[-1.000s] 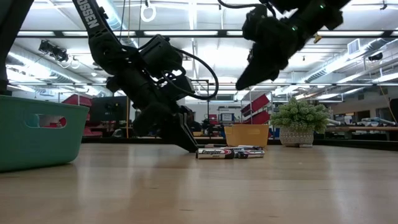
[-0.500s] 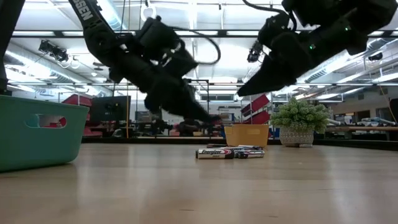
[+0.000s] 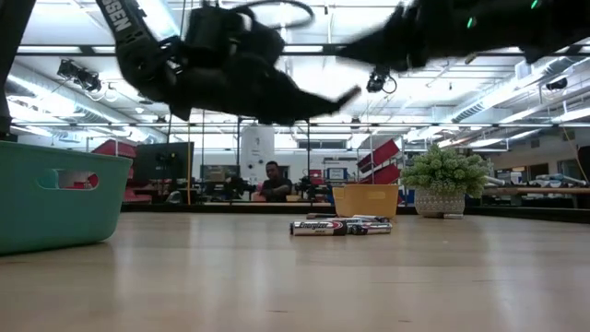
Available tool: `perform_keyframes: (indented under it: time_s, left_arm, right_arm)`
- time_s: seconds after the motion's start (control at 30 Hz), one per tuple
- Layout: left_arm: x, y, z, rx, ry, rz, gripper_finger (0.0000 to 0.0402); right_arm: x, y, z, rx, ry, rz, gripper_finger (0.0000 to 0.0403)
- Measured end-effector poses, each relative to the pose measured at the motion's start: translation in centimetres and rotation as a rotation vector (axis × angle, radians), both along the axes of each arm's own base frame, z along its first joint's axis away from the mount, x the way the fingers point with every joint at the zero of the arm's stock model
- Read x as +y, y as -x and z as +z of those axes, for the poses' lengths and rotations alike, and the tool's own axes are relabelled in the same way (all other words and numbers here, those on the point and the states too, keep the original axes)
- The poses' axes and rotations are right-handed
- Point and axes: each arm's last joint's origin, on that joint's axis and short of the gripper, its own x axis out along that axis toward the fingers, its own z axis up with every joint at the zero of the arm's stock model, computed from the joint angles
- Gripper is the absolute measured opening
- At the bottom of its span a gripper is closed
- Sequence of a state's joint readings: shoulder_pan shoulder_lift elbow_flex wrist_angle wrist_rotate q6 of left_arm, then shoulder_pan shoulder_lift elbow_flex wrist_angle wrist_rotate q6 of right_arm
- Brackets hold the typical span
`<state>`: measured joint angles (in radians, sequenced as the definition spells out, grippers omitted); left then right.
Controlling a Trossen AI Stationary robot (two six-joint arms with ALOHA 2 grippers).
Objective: Sort batteries
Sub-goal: Put the black battery into the yellow bin
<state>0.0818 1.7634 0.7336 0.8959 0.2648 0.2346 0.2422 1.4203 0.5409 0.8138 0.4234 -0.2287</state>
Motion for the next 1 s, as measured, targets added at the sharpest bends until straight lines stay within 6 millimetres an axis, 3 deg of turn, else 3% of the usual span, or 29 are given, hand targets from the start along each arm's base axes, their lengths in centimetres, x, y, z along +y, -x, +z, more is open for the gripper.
perform_keyframes:
  time_s: [0.13, 0.3, 1.0]
  left_arm:
    - [-0.5, 1.5, 0.7, -0.208, 0.043, -0.037, 0.0017]
    - [-1.3, 2.6, 1.5, -0.365, 0.044, -0.062, 0.0017]
    - [-2.0, 1.5, 3.2, -0.468, -0.091, 0.028, 0.0017]
  right_arm:
    - [1.7, 0.4, 1.1, -0.091, 0.113, 0.037, 0.0099]
    - [2.2, 0.6, 1.5, -0.129, 0.123, 0.05, 0.0099]
    - [1.5, -0.2, 3.4, -0.235, 0.11, 0.034, 0.0099]
